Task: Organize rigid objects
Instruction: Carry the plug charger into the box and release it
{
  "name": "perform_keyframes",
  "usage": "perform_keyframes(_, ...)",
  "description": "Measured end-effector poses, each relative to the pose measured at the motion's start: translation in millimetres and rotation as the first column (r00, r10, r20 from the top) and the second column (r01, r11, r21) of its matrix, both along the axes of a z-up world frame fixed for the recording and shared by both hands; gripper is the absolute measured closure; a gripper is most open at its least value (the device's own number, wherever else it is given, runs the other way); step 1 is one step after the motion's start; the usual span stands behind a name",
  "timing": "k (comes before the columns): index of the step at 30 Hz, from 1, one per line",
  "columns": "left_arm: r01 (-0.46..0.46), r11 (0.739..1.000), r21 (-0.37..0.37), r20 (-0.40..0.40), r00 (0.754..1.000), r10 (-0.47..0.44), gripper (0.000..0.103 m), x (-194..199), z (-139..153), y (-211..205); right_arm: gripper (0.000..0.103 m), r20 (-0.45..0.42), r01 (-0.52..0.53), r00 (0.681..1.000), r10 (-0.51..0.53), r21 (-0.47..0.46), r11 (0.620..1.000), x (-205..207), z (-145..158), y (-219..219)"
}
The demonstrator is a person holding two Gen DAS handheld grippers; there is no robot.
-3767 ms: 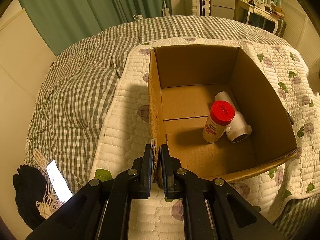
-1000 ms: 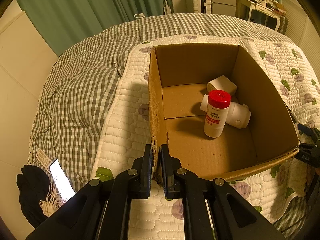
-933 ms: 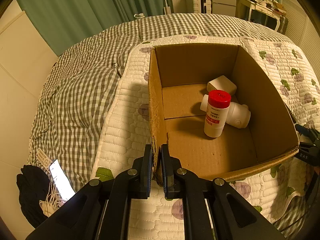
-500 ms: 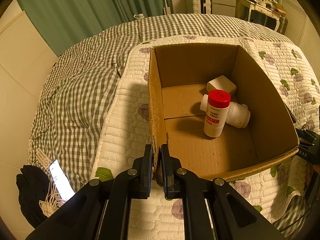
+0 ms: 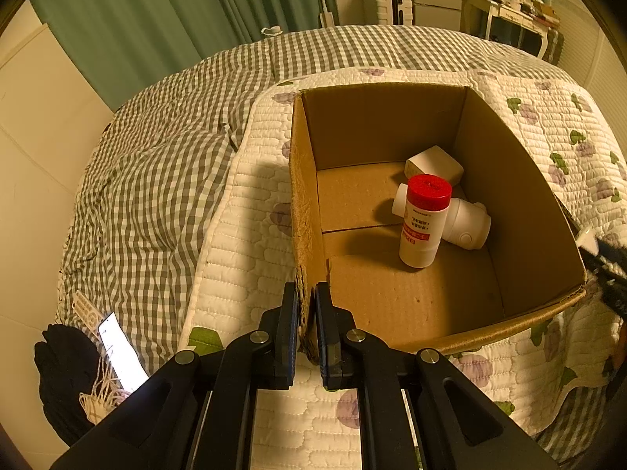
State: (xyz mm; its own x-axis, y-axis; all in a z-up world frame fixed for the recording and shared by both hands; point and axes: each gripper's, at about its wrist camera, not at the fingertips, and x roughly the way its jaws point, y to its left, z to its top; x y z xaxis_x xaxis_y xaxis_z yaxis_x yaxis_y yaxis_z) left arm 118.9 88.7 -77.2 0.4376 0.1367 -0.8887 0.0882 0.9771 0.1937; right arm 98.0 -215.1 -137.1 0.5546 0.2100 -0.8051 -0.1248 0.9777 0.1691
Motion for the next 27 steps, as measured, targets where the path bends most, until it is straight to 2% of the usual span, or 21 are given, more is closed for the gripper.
perform_keyframes(4,0.000,1.000,0.000,0.000,1.000,0.000,0.095,0.2,0.5,-0.6,0.048,0.099,-0.031,0.995,0.031,-0.008,0.999,0.6,44.7,9.5)
perform_keyframes(9,0.000,1.000,0.000,0.000,1.000,0.000,0.095,0.3,0.6,-0.5,0.048,0.231,-0.099,0.967,0.103,-0.027,0.995,7.2,106.0,35.1)
perform_keyframes(12,0.000,1.000,0.000,0.000,1.000,0.000,0.095,0.2,0.5,-0.7,0.048,0.288,-0.149,0.945,0.153,-0.035,0.988,14.2,133.4,58.3)
perform_keyframes(14,0.000,1.000,0.000,0.000,1.000,0.000,0.095,0.4,0.7,-0.6,0.048,0.306,-0.186,0.933,0.190,-0.041,0.982,19.2,141.5,75.9)
perform_keyframes(17,0.000,1.000,0.000,0.000,1.000,0.000,0.095,0.3,0.6,-0.7,0.048,0.307,-0.258,0.915,0.261,-0.053,0.965,20.2,144.7,105.9)
perform_keyframes(20,0.000,1.000,-0.002,0.000,1.000,0.000,0.095,0.6,0.8,-1.4,0.048,0.278,-0.315,0.906,0.320,-0.062,0.947,23.1,134.2,135.7)
perform_keyframes(27,0.000,1.000,-0.001,0.000,1.000,0.000,0.095,0.6,0.8,-1.6,0.048,0.154,-0.379,0.911,0.382,-0.049,0.924,30.8,86.7,172.1)
